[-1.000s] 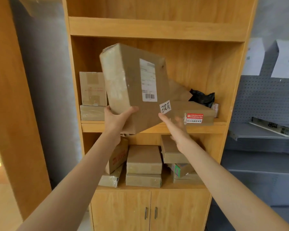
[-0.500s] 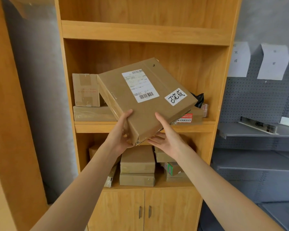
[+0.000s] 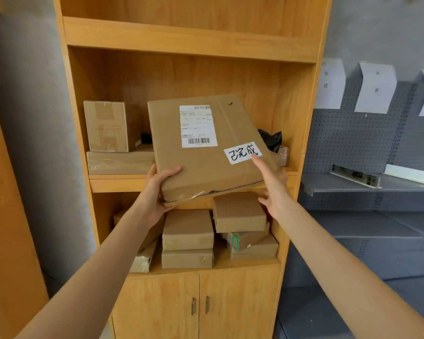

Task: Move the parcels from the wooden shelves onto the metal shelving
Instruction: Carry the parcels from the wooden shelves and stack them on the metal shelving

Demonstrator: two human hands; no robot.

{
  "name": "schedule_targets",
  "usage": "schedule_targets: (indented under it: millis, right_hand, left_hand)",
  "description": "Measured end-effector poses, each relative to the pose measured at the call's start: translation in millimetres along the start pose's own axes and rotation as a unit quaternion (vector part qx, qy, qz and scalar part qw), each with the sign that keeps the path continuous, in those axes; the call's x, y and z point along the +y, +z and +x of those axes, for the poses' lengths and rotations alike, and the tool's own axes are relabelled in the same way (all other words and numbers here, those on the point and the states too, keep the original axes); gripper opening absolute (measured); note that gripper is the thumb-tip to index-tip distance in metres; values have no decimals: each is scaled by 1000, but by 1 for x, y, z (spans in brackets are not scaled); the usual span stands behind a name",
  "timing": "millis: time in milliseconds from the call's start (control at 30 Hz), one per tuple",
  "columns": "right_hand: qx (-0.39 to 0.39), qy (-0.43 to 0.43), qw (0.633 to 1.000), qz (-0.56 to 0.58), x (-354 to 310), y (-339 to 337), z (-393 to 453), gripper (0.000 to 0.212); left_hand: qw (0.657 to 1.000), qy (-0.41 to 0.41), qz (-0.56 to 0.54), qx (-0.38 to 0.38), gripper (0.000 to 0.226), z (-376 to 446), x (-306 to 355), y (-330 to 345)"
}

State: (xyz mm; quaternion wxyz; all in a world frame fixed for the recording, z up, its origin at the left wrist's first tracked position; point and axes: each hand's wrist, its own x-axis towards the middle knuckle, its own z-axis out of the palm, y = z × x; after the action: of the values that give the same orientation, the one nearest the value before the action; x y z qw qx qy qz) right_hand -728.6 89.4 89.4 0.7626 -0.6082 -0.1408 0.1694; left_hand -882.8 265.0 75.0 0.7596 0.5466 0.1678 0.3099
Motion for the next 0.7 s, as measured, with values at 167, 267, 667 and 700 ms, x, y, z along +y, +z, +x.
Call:
schedule_targets:
  millis: [167, 267, 667, 700]
  right_hand:
    - [-73, 5, 996, -49, -13, -40, 1, 85]
    - [-88, 14, 994, -56, -8, -54, 4, 65]
    - [35, -6, 998, -48, 1, -140, -1, 55]
    - [42, -9, 998, -51, 1, -151, -2, 56]
  left_hand:
    - [999, -21, 9, -31, 59, 7, -3, -2]
    - [998, -25, 21, -51, 45, 11, -10, 8]
    - [978, -72, 75, -182, 70, 41, -60, 80]
    - [975, -79, 79, -190, 73, 43, -66, 89]
